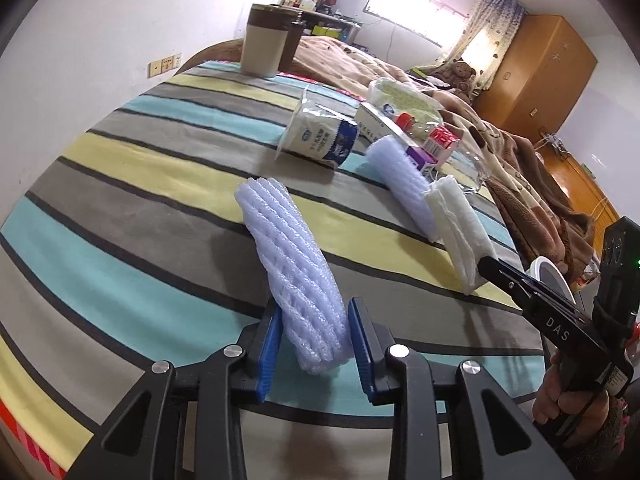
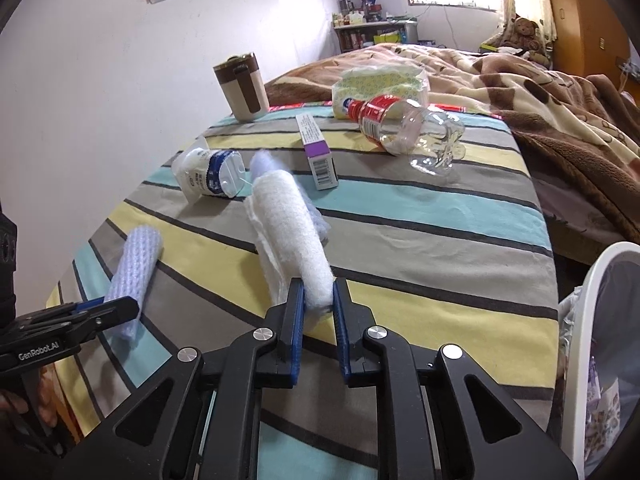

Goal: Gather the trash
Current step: 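Carry both foam sleeves from the bed over the white bin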

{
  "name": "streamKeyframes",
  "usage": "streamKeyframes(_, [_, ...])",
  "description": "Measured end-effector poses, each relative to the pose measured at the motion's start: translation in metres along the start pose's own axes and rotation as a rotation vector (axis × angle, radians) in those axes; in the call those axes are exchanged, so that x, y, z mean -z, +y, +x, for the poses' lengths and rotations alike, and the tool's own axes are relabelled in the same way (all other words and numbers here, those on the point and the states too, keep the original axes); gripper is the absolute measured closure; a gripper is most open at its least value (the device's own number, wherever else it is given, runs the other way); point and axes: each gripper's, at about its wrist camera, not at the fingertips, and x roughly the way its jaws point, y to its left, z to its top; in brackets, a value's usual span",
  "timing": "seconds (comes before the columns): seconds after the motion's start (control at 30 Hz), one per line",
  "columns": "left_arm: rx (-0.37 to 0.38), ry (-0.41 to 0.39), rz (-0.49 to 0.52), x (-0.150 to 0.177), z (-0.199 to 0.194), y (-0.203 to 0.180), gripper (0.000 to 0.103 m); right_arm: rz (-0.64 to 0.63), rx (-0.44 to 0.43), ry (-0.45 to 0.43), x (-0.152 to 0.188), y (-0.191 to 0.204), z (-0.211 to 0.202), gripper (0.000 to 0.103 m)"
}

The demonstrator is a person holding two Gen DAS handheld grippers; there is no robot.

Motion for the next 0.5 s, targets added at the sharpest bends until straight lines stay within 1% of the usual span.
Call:
streamKeyframes(0.1, [0.007,-0.003,0.015,0.0,-0.001,-0.005,0.069,0.029,-0.013,-0.016,0.003,-0.002,-0.006,0.089])
streamKeyframes(0.5, [0.034,-0.021,0.064,0.001,-0.009,-0.024,0.069,0.114,-0.015,-0.088,0.009,-0.01,-0.031,0.089])
